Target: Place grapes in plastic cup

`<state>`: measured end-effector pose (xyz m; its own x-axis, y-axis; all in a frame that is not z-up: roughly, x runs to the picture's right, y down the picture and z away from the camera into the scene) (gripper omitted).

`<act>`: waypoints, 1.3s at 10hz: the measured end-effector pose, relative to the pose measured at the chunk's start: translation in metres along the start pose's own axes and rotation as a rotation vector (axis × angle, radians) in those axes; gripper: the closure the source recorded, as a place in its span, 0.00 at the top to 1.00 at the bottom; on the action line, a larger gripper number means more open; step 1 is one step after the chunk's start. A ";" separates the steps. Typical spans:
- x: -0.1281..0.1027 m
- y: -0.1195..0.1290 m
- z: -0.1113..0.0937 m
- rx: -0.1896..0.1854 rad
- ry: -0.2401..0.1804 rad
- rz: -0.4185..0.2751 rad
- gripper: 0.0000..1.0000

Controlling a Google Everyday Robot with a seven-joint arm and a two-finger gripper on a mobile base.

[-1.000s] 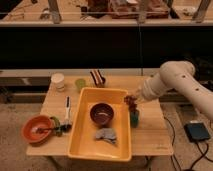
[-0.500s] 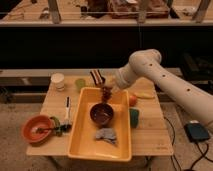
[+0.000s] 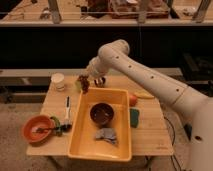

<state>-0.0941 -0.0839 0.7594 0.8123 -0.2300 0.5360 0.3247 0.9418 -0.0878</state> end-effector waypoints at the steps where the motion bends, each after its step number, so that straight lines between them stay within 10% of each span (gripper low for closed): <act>1: -0.017 -0.024 0.016 0.015 0.005 -0.012 0.00; 7: -0.019 -0.033 0.020 0.024 0.014 -0.014 0.00; 13: 0.018 -0.079 0.046 0.112 -0.064 0.000 0.00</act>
<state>-0.1273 -0.1507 0.8150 0.7786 -0.2170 0.5888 0.2653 0.9641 0.0045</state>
